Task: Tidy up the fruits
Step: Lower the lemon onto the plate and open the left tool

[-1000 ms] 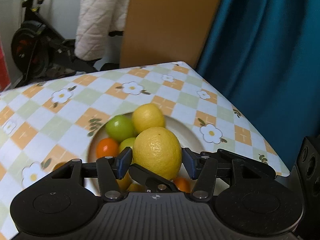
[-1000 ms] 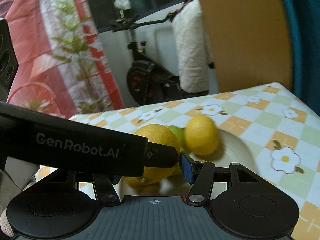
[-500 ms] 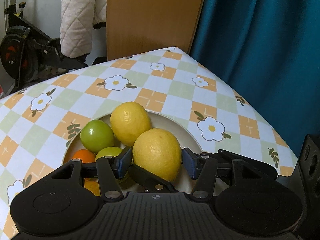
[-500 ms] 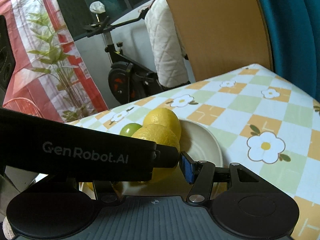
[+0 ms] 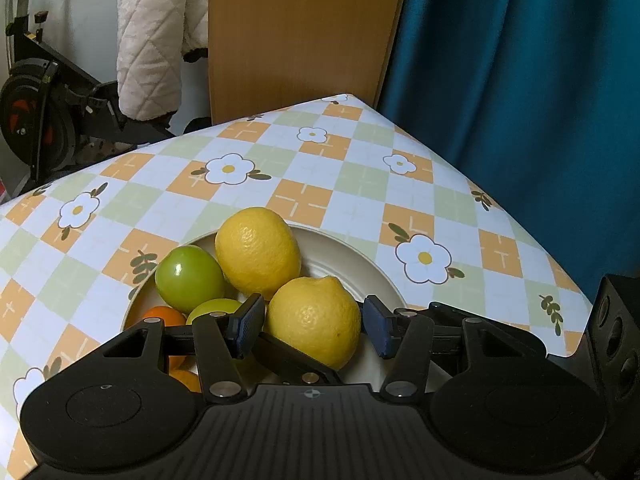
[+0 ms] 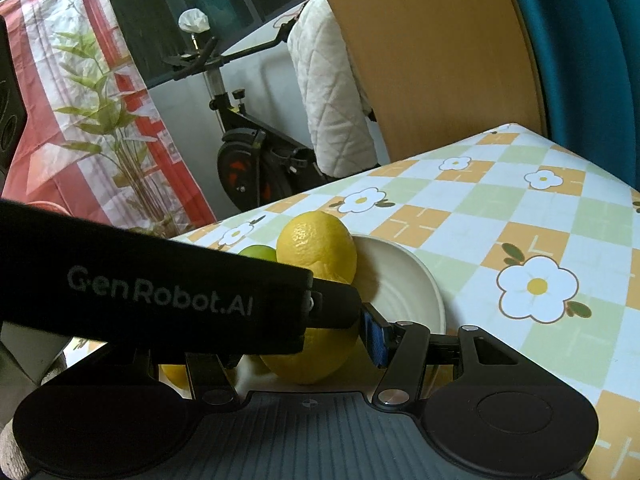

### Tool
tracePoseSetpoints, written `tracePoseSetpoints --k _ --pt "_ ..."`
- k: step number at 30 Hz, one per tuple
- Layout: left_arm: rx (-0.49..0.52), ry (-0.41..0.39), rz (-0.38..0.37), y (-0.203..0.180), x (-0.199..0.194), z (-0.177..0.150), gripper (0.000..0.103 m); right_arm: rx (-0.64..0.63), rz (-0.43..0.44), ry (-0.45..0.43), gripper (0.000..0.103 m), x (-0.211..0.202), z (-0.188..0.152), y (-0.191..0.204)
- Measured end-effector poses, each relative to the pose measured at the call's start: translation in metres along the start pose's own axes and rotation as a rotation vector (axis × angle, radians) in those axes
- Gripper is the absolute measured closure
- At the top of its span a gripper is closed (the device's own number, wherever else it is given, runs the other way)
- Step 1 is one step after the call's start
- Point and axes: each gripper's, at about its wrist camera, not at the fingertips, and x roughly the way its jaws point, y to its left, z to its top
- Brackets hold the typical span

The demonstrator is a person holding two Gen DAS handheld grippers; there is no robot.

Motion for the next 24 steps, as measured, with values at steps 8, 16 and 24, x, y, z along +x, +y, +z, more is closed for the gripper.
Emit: tracePoseSetpoints --k 8,16,24 --pt "-0.016 -0.036 0.001 0.003 -0.013 -0.001 0.045 -0.015 -0.047 -0.02 0.039 -0.009 -0.002 0.002" --pt "-0.046 -0.081 -0.001 0.013 -0.037 -0.007 0.045 -0.052 -0.074 -0.036 0.034 -0.023 0.0 0.011" --pt "-0.106 -0.128 0.034 0.047 -0.072 -0.021 0.045 -0.109 -0.071 -0.028 0.034 -0.037 0.002 0.032"
